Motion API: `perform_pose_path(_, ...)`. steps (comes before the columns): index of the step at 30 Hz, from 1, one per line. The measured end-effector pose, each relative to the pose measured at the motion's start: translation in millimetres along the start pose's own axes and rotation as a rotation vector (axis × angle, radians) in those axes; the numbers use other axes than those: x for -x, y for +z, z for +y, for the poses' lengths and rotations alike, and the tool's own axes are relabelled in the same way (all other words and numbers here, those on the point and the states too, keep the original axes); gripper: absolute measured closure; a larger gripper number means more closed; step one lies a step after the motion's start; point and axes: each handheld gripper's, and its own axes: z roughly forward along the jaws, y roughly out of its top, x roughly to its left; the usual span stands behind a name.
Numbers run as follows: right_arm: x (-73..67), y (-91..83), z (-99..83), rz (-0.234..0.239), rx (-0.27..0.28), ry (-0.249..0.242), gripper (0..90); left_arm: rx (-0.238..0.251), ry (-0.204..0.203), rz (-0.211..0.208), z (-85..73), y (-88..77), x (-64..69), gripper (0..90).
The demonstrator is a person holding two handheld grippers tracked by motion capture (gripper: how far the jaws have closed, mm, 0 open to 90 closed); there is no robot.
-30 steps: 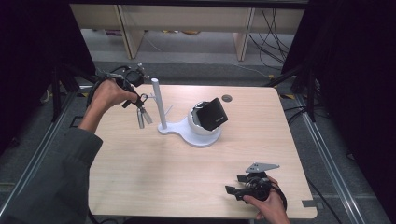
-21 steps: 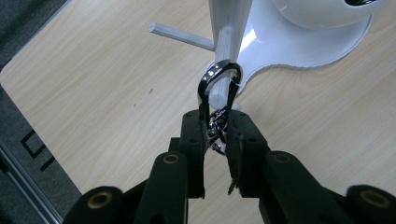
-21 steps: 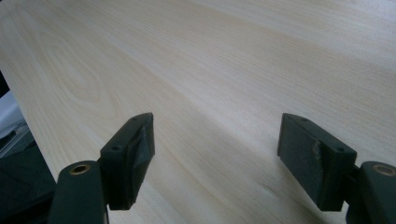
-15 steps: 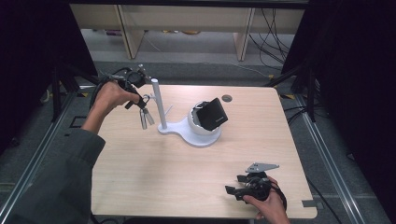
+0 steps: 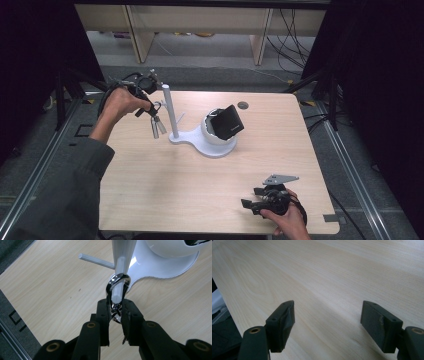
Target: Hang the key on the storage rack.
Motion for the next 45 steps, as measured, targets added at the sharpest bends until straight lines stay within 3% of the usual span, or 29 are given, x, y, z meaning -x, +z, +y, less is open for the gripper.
perform_pose_path(3,0.0,0.2,0.1,0.004,-0.003,0.001,28.5,0.009,-0.001,0.023,1.0,-0.5,-1.7,70.5)
perform_pose_path(6,0.2,0.1,0.1,0.007,-0.004,0.001,28.5,0.0,-0.03,-0.011,-0.7,-0.9,-1.5,60.2)
perform_pose_path(7,0.6,-0.2,0.0,-0.003,0.0,0.002,28.5,-0.009,-0.022,-0.016,-1.8,-1.7,-1.8,57.7)
perform_pose_path(9,1.0,-0.3,0.0,-0.005,-0.001,0.001,28.5,0.012,-0.032,0.006,-3.6,-5.2,-1.1,56.8)
perform_pose_path(21,1.1,-1.3,0.5,0.0,0.001,0.013,28.5,0.036,-0.048,-0.014,-17.3,-22.4,0.4,45.0)
perform_pose_path(26,3.6,-2.5,1.2,-0.009,0.024,-0.017,28.5,0.047,-0.03,-0.023,-24.6,-26.2,7.5,39.3)
perform_pose_path(27,2.0,-1.5,0.6,0.01,0.024,0.015,28.5,0.053,-0.029,-0.025,-27.0,-27.6,9.4,38.1)
perform_pose_path(29,1.1,-1.2,0.3,0.007,0.022,0.031,28.5,0.06,-0.019,-0.031,-30.9,-30.1,9.9,36.1)
perform_pose_path(32,4.0,-2.1,1.2,-0.009,0.026,-0.019,28.5,0.065,-0.008,-0.033,-37.6,-32.7,10.7,33.3)
perform_pose_path(33,4.1,-2.2,1.3,-0.011,0.027,-0.018,28.5,0.091,-0.026,-0.044,-40.7,-32.3,12.1,32.7)
perform_pose_path(35,2.2,-2.9,1.1,-0.006,0.014,0.024,28.5,0.102,-0.022,-0.049,-45.6,-33.1,14.1,32.1)
perform_pose_path(36,5.1,-2.8,1.4,-0.013,0.025,-0.015,28.4,0.109,-0.019,-0.046,-47.7,-33.1,15.4,31.3)
perform_pose_path(39,3.5,-3.1,0.7,0.001,0.028,0.016,28.5,0.123,-0.006,-0.057,-56.8,-31.4,20.7,30.1)
perform_pose_path(45,5.3,-4.5,1.6,-0.022,0.052,-0.004,28.4,0.145,0.03,-0.077,-80.2,-24.3,35.1,28.3)
